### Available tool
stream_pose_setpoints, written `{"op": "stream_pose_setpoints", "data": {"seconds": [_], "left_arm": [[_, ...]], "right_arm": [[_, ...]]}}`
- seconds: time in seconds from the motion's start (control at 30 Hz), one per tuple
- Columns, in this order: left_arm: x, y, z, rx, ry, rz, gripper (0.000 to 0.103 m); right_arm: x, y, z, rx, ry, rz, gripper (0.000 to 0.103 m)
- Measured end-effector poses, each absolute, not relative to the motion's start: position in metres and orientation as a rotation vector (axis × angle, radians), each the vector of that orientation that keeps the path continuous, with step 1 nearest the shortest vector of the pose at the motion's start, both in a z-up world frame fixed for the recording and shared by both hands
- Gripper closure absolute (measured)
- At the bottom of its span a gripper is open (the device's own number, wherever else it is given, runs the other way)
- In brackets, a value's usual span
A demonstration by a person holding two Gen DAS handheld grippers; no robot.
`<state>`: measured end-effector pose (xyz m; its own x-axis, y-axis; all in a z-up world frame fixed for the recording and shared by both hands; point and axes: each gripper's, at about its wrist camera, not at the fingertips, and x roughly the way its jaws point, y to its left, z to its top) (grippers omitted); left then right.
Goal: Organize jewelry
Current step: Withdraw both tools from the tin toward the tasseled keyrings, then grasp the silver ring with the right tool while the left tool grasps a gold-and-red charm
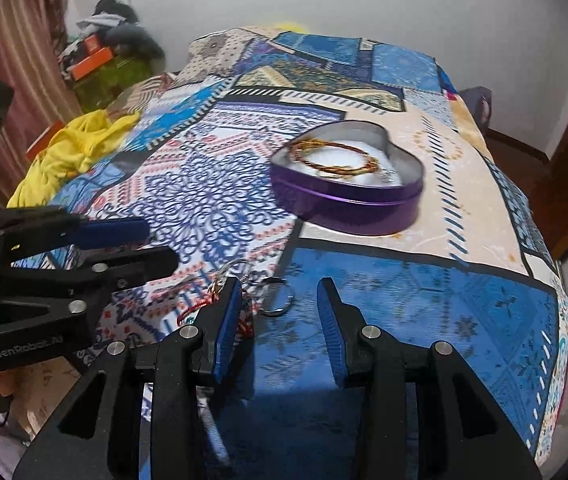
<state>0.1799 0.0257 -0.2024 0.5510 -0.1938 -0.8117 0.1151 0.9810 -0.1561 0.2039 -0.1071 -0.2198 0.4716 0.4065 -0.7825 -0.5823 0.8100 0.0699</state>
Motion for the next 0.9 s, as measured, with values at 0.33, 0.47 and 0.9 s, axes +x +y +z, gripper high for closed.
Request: {"op": "stream_pose_setpoints", "data": {"seconds": [0.33,0.47,0.9], "left_arm": [[0.178,0.029,-0.198,-0.100,0.959,-0.180,0.066],[0.177,0.026,-0.195,-0.094,0.950,-0.184,0.066],[0.180,0.019,-0.190,-0.093,0.945,-0.193,0.066]], "right_arm": [[0.203,-0.103,-0.223,-0.241,0.879,0.623,0.085],[0.201,-0.102,-0.221,-0.251,0.872,0.613,0.085],[0.203,-0.127,-0.203,-0.185,0.826,0.573,0.085]]}}
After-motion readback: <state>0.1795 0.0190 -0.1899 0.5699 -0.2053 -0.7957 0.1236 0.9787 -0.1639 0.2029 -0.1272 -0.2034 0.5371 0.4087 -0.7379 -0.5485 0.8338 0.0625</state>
